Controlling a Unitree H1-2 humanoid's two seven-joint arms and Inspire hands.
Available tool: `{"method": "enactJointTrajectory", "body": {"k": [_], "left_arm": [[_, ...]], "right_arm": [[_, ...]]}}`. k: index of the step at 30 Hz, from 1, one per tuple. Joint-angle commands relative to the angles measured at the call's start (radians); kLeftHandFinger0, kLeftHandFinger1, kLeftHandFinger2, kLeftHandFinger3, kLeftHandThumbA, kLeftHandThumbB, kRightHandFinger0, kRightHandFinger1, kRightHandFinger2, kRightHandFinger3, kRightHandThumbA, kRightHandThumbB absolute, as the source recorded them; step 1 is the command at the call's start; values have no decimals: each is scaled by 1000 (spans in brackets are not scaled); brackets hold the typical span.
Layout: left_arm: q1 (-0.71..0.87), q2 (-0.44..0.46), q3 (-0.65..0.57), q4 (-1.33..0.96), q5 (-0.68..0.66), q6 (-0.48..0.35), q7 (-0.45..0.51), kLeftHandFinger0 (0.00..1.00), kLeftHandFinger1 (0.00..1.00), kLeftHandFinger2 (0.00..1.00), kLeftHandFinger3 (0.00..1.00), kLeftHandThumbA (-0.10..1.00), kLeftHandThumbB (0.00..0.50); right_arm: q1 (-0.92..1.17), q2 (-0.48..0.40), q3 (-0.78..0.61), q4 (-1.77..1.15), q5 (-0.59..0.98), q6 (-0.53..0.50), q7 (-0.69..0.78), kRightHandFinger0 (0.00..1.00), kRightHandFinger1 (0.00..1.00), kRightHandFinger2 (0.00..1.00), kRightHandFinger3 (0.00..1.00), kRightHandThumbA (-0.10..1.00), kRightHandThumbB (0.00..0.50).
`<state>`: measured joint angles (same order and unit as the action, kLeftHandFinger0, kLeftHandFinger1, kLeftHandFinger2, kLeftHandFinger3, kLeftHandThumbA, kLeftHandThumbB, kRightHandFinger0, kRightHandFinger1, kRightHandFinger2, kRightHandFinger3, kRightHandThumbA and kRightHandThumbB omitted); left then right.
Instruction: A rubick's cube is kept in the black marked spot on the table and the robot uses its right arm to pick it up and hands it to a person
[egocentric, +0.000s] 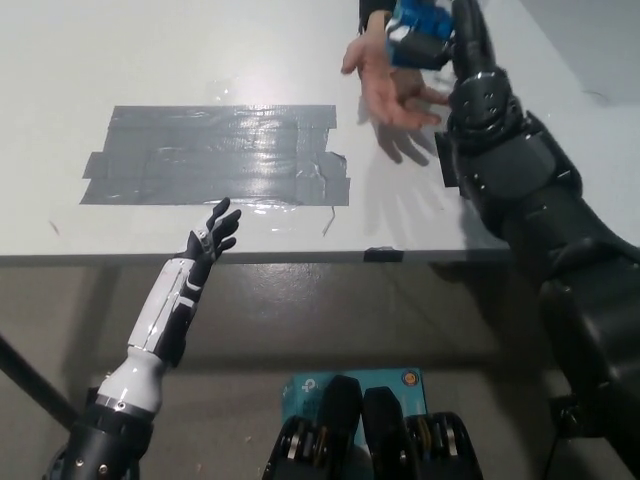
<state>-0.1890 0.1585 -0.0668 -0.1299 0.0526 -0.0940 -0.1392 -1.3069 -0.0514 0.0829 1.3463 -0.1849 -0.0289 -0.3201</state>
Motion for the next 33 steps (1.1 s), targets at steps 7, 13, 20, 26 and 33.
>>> {"method": "enactJointTrajectory", "body": {"k": [7,13,20,26,33], "left_arm": [[-26,-3,-1,-22,-3,-7,-3,1000,1000,1000,1000,1000,105],[-36,-3,0,-16,-2,-8,-2,1000,1000,1000,1000,1000,106],[-46,4,3,-9,-7,-10,-6,1000,1000,1000,1000,1000,112],[-50,2,5,-4,-6,-12,-3,1000,1000,1000,1000,1000,111],[-56,5,6,-6,-6,-4,-5,1000,1000,1000,1000,1000,115]], "right_arm": [[-46,43,85,57,-48,-61,-21,15,526,965,866,-100,225],[-25,48,110,71,-51,-48,10,64,493,931,933,-100,226],[-36,14,167,81,-71,83,232,1000,1000,1000,1000,695,483],[-37,-8,166,70,-62,66,202,1000,1000,1000,1000,825,500],[-83,-62,82,-5,-14,-32,96,1000,1000,1000,1000,874,500]]}}
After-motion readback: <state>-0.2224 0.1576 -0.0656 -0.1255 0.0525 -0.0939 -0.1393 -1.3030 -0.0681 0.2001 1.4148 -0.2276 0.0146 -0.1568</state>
